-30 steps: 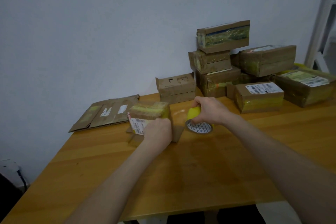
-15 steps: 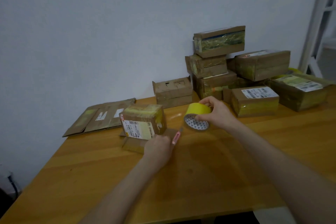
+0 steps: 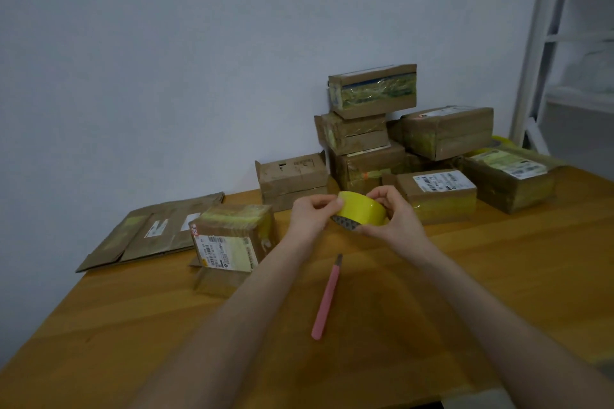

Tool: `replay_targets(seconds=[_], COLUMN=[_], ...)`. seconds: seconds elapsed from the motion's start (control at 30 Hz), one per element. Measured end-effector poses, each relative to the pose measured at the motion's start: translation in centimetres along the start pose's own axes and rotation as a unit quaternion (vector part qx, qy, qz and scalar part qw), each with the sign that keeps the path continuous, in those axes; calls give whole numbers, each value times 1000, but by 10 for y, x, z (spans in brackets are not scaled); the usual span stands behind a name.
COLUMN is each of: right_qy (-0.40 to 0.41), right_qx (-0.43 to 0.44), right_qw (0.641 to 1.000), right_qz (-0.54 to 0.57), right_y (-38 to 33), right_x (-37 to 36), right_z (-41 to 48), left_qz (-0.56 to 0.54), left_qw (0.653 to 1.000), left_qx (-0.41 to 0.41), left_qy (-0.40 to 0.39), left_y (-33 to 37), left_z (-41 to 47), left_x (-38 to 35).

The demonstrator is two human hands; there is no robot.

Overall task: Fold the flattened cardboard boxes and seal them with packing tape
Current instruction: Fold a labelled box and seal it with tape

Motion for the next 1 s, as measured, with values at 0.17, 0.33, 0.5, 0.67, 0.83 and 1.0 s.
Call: replay_targets(seconds=[0.17,0.33,0.5,0.67,0.83,1.0], right_qy=[9,1,5,11,10,18], right_qx=[12,33,28,-4,-12,-11], right_qw=[999,998,996,997,998,998], right_qz=[-30,-61,-80,-71,-55,-53], right_y=[6,4,5,15,13,12], right_x=[7,9,10,14,19,20], right_z=[-3,-5,-6,-6,-4,-7], left_qz=[-27,-13,126,215,140,34], left_qw=[999,998,991,974,986,997], left_qx=[-6,19,-20,-52,-58,-11], left_qy=[42,58,48,43,64,64], left_y=[6,4,16,24,24,21], left_z=[4,12,17,13,12,10], left_x=[-6,-7,-19,-32,-27,-21])
Point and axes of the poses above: each hand's wrist, its own z-axis towards the middle knuckle, its own x-axis out of the back of the hand, y = z × x, the point moved 9 cm from there along z, towards the middle knuckle, and after that the axes turned 6 degrees about x, right-handed, at the moved point
